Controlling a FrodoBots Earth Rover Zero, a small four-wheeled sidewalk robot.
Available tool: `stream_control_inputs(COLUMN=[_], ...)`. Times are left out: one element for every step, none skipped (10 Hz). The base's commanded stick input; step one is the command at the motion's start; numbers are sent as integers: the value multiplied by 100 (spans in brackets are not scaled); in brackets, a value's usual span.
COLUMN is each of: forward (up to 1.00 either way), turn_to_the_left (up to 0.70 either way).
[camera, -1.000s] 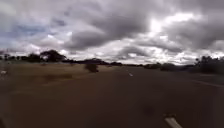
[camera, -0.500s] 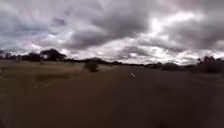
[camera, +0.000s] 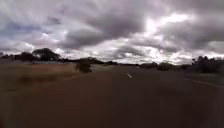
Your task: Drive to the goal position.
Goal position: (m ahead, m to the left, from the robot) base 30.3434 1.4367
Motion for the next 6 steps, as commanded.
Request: stream_control_inputs(forward=[100,100,100,100,100,100], turn_to_the_left=[4,4,4,4,4,32])
